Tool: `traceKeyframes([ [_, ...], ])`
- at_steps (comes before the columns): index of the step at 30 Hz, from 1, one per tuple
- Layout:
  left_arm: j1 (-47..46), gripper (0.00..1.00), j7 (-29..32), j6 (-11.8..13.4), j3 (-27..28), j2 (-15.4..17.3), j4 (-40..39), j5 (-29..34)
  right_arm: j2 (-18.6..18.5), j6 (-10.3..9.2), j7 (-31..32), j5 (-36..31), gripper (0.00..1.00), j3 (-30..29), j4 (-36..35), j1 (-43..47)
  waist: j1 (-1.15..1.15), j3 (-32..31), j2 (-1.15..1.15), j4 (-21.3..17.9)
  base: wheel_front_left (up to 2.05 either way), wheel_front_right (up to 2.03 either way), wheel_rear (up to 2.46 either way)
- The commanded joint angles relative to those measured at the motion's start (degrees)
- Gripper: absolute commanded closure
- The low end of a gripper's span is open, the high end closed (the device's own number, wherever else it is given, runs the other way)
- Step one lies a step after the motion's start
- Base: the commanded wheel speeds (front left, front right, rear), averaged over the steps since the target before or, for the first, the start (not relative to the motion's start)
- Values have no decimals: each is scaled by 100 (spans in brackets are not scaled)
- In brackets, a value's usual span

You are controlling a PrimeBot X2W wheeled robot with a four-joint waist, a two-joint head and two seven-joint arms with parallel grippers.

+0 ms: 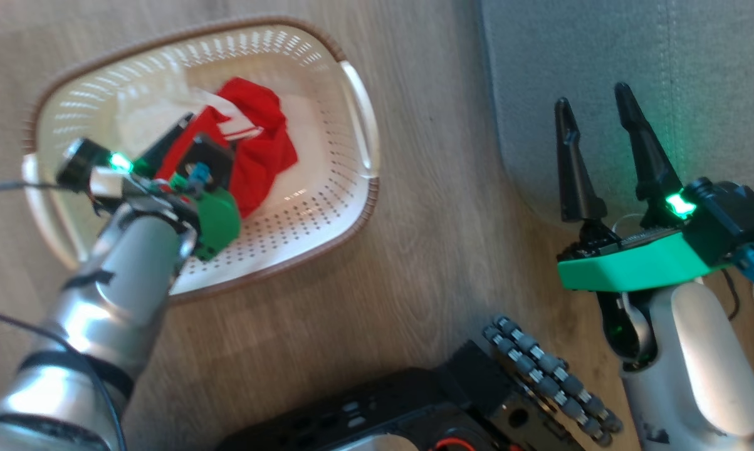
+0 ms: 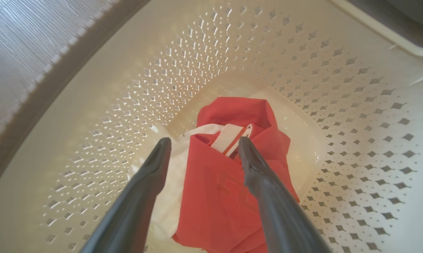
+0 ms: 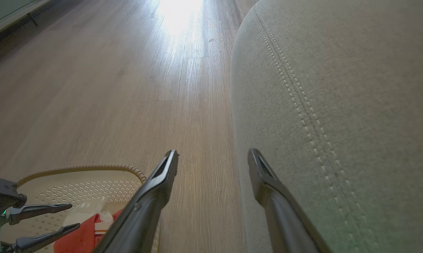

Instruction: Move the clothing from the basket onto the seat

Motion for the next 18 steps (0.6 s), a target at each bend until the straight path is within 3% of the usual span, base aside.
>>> traceKeyframes([
  [1, -123, 0, -29, -54, 17, 183, 157, 61, 37, -1, -52, -9, 0, 170, -208, 93, -1, 273, 0, -245, 0, 0, 0],
  [11, -929, 0, 282, -204, -361, 206, 1436, 333, 70, -1, -52, 116, 0, 430, -265, -5, -1, 560, 0, -442, 0, 0, 0],
  [18, -1127, 0, 784, -52, -410, 299, 1701, 322, 72, -1, -52, 182, 0, 558, -340, 47, -1, 637, 0, -480, 0, 0, 0],
])
